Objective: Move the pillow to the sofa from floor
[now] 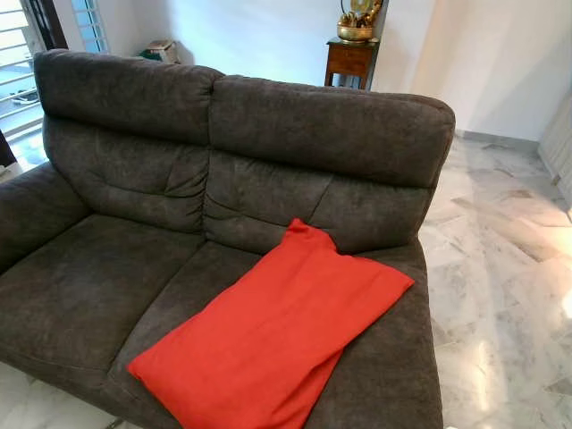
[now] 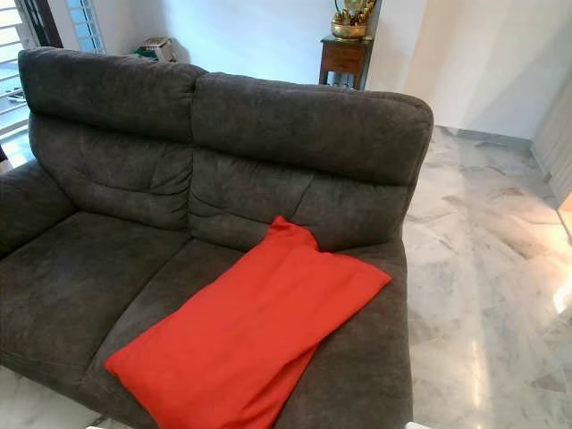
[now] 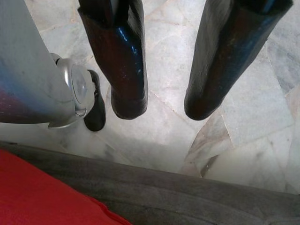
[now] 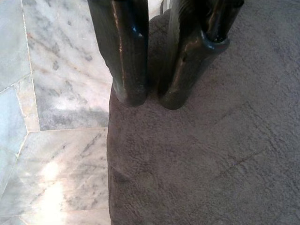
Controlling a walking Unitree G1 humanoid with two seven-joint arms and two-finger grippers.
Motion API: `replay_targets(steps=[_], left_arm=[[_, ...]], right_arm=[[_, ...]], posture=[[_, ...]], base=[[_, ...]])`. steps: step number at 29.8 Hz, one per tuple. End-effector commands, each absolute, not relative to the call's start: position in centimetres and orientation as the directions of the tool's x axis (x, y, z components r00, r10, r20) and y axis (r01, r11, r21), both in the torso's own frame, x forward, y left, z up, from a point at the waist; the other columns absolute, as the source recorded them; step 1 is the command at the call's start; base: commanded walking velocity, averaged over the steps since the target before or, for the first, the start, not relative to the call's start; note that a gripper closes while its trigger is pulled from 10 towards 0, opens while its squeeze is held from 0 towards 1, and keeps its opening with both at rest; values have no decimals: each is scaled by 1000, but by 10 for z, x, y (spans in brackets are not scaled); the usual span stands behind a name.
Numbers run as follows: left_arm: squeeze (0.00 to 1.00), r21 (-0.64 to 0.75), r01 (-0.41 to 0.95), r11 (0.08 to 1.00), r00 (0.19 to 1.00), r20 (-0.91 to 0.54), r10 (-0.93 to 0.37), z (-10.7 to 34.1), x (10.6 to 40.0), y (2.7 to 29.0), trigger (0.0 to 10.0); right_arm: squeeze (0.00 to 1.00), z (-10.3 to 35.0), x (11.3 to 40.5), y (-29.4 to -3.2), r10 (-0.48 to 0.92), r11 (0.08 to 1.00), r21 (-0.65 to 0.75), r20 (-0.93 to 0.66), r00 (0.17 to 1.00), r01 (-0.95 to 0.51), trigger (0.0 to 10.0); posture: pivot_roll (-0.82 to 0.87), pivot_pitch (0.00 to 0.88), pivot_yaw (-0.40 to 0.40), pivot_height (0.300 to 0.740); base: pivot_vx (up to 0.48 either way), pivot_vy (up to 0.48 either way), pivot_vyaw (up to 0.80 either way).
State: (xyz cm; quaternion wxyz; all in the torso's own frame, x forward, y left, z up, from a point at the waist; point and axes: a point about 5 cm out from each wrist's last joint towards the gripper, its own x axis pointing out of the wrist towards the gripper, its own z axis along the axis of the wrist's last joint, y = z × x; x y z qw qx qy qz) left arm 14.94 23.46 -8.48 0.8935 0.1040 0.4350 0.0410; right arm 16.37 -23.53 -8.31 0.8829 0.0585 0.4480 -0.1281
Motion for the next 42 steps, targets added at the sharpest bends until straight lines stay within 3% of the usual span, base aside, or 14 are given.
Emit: replay_targets(steps=[1, 24, 42], left_arm=[[0, 222, 28, 975, 611, -776, 159, -86, 146, 234, 10000], [0, 240, 66, 969, 616, -773, 149, -86, 145, 233, 10000], [0, 248, 68, 966, 600, -784, 158, -89, 140, 233, 10000]], right_arm=[[0, -85, 158, -237, -175, 960, -17, -818, 548, 280, 10000], [0, -88, 154, -232, -153, 963, 1, -822, 549, 270, 10000], [0, -85, 165, -226, -118, 972, 25, -806, 580, 233, 10000]], posture=[[145, 48, -25, 740], [146, 18, -29, 740], [144, 48, -26, 740]], base=[[0, 0, 0], [0, 0, 0], [0, 0, 0]])
